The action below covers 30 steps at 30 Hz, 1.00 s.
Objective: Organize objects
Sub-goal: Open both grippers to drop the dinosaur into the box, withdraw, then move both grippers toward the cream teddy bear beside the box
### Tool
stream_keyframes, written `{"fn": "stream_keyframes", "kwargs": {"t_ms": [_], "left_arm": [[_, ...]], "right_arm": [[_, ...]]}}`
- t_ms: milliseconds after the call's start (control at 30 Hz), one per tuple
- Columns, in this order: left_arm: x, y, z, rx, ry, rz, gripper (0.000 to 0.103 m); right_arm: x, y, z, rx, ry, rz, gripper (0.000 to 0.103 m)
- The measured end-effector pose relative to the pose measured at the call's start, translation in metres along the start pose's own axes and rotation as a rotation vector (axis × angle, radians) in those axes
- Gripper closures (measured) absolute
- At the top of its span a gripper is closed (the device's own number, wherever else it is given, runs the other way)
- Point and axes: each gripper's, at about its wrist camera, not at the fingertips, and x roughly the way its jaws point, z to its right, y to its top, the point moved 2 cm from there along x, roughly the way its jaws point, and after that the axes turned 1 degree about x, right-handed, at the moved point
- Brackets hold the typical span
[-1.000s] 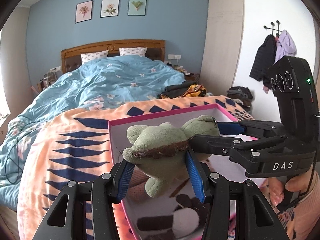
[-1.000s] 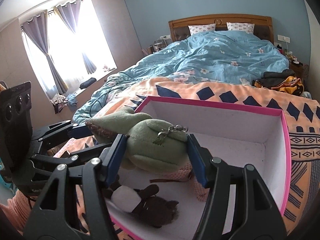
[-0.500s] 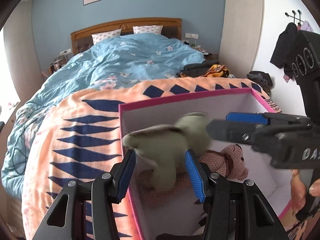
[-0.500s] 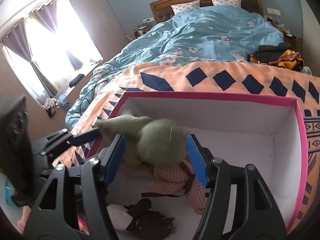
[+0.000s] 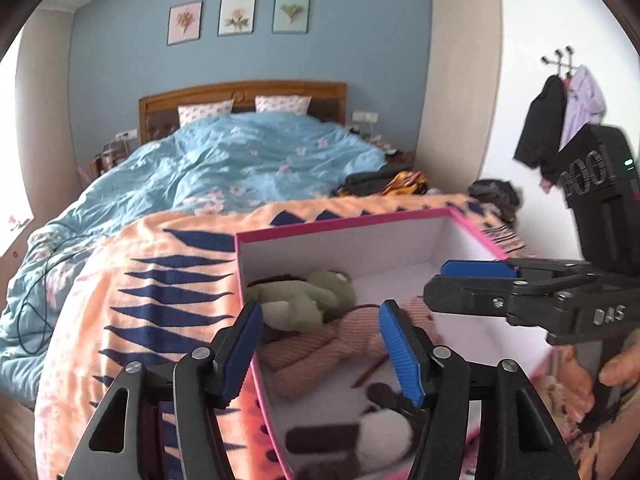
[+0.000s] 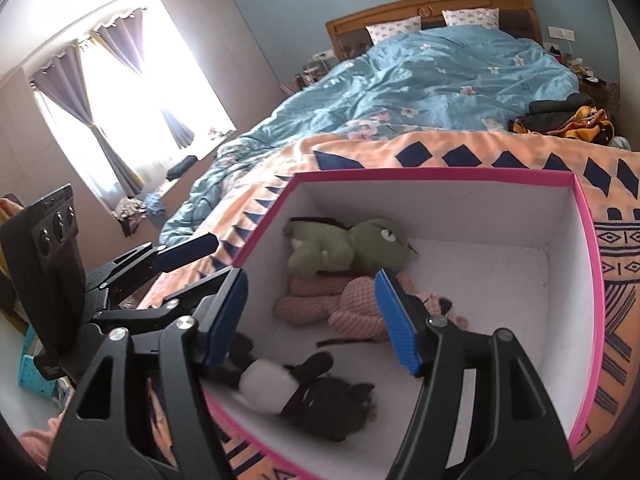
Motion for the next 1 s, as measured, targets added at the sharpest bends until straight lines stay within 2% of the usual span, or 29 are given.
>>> {"fn": "stream_keyframes", "kwargs": {"t_ms": [200, 233, 400, 567, 733, 1000], "left_arm": [[-0.046, -0.008, 0.020, 0.024, -0.052, 0.091, 0.037], [-0.056, -0.012, 0.025, 0.029, -0.079, 0.107, 0.036], [-0.077, -0.030, 0.044, 0.042, -0.155, 0.131, 0.036], [-0.076, -0.058, 0.064, 0.050, -0.247, 0.084, 0.036], [-0.062, -0.082, 0.086, 0.055, -0.311, 0.011, 0.036], [-0.046, -0.105, 0.133, 0.130, -0.402, -0.079, 0.036]], "right_arm": [[-0.037, -0.017, -0.014, -0.031, 0.049, 0.056, 0.033], [-0.044, -0.020, -0.016, -0.038, 0.051, 0.065, 0.033], [-0.076, -0.040, -0.028, -0.091, 0.052, 0.098, 0.031], [-0.098, -0.064, -0.031, -0.117, 0.028, 0.112, 0.031], [-0.106, -0.097, -0.024, -0.117, -0.033, 0.087, 0.031], [-0.119, -0.146, 0.016, 0.006, -0.122, 0.073, 0.031]]}}
